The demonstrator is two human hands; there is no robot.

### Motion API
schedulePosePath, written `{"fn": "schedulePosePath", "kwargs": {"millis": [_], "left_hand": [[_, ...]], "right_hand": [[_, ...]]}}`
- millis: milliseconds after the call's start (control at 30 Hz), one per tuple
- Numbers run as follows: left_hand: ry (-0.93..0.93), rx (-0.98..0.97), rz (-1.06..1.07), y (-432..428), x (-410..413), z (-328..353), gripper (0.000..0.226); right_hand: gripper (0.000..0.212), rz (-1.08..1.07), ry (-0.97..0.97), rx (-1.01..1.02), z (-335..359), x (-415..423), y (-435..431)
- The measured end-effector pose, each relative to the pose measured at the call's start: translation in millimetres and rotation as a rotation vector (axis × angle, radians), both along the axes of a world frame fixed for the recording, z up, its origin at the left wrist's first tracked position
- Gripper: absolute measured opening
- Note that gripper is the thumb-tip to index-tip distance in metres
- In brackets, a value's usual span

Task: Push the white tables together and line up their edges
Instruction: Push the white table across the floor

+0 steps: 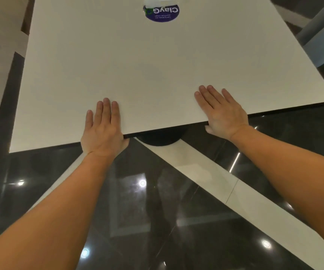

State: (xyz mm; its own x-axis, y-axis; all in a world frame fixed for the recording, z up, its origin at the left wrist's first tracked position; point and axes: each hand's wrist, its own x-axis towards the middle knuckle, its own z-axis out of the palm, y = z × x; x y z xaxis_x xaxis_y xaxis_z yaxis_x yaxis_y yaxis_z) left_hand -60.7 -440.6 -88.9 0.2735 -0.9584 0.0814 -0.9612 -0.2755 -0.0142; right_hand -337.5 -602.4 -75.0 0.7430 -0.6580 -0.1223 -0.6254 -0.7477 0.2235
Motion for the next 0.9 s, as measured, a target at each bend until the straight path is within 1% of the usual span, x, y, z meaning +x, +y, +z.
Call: {"fn": "schedulePosePath", "kwargs": {"millis": [200, 367, 433, 567, 667, 800, 900], "left_hand": [[-0.035, 0.040, 0.043, -45, 22, -3, 0.091], [0.015, 0.059, 0.038, -48, 22, 3, 0.090], [0.015, 0.086, 0.040, -48, 22, 4, 0.093], [0.022, 0.147, 0.041, -50, 23, 6, 0.101], [0.008, 0.176, 0.035, -48, 23, 8, 0.102], [0.004, 0.172, 0.022, -47, 25, 8, 0.101], [0.021, 0.206, 0.003, -46, 23, 15, 0.102]], "right_hand": [[0.101, -0.019, -0.012, -0.020, -3, 23, -42], [0.105, -0.037, 0.022, 0.010, -2, 26, -43], [0.106, -0.043, 0.037, 0.029, 0, 26, -43], [0.106, -0.042, -0.022, 0.070, 5, 26, -42], [0.105, -0.041, -0.040, 0.084, 6, 26, -41], [0.104, -0.113, 0.029, 0.083, 5, 30, -36], [0.104, -0.222, 0.039, 0.100, 5, 36, -26]]}}
